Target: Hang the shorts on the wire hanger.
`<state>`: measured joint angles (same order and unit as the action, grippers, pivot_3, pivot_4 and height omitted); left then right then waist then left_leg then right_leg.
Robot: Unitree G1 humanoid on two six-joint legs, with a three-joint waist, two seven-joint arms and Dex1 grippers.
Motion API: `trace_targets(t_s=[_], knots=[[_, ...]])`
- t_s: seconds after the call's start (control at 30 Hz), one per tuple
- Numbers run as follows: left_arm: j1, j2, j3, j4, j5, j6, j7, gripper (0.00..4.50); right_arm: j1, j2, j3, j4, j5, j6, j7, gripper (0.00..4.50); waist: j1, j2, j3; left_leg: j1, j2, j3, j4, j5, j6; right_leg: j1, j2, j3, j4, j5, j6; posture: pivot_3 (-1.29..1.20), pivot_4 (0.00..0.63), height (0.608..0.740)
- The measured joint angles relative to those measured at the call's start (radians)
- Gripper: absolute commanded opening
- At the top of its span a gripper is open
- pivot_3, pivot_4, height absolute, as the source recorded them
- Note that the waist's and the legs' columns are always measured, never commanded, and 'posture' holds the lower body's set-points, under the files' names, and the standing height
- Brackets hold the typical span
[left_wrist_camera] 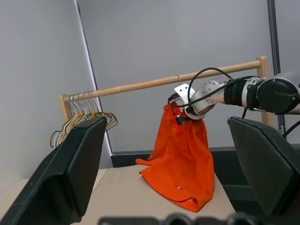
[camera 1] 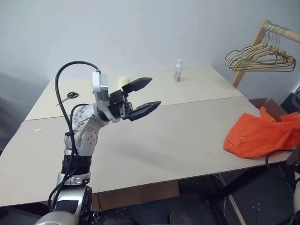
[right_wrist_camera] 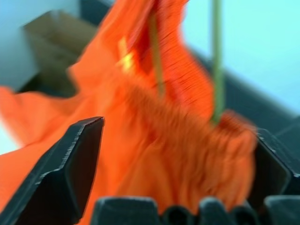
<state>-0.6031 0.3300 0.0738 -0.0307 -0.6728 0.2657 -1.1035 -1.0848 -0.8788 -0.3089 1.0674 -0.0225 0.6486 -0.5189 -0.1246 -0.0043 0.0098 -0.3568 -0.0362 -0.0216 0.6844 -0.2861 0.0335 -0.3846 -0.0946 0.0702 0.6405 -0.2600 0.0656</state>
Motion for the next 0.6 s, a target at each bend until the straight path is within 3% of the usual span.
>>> trace_targets(t_s=[0.13,0.27,0.4,0.6], knots=[[0.000,0.000,-0.005,0.000,0.000,0.001,-0.001,4.50,0.082,0.049,0.088,-0.187,-0.122,-0.005,-0.138,4.47,0.000,0.000,0.000,0.000,0.000,0.000,-0.001,0.000,0.000,-0.001,0.000,0.001,0.001,0.000,0.000,-0.09,0.000,0.740],[0.003,0.004,-0.005,-0.001,-0.004,0.007,-0.008,4.50,0.124,0.077,0.177,-0.332,-0.223,-0.042,-0.175,4.47,-0.002,0.000,0.000,0.000,0.000,0.000,-0.001,0.000,0.000,-0.001,0.000,0.001,0.001,0.000,0.000,-0.08,0.000,0.740],[0.011,0.022,-0.003,-0.005,-0.023,0.023,-0.013,4.50,0.165,0.102,0.253,-0.441,-0.272,-0.095,-0.076,4.47,0.000,0.000,0.000,0.000,0.000,0.000,-0.001,0.000,0.000,-0.001,0.000,0.000,0.001,0.000,0.000,-0.05,0.000,0.740],[0.044,0.081,0.002,-0.023,-0.015,0.047,0.016,4.50,0.357,0.161,0.366,-0.648,-0.280,-0.145,0.186,4.47,0.010,0.000,0.000,0.000,0.000,-0.001,-0.001,0.000,0.000,-0.002,0.000,0.000,0.001,0.000,0.001,0.03,0.000,0.740]])
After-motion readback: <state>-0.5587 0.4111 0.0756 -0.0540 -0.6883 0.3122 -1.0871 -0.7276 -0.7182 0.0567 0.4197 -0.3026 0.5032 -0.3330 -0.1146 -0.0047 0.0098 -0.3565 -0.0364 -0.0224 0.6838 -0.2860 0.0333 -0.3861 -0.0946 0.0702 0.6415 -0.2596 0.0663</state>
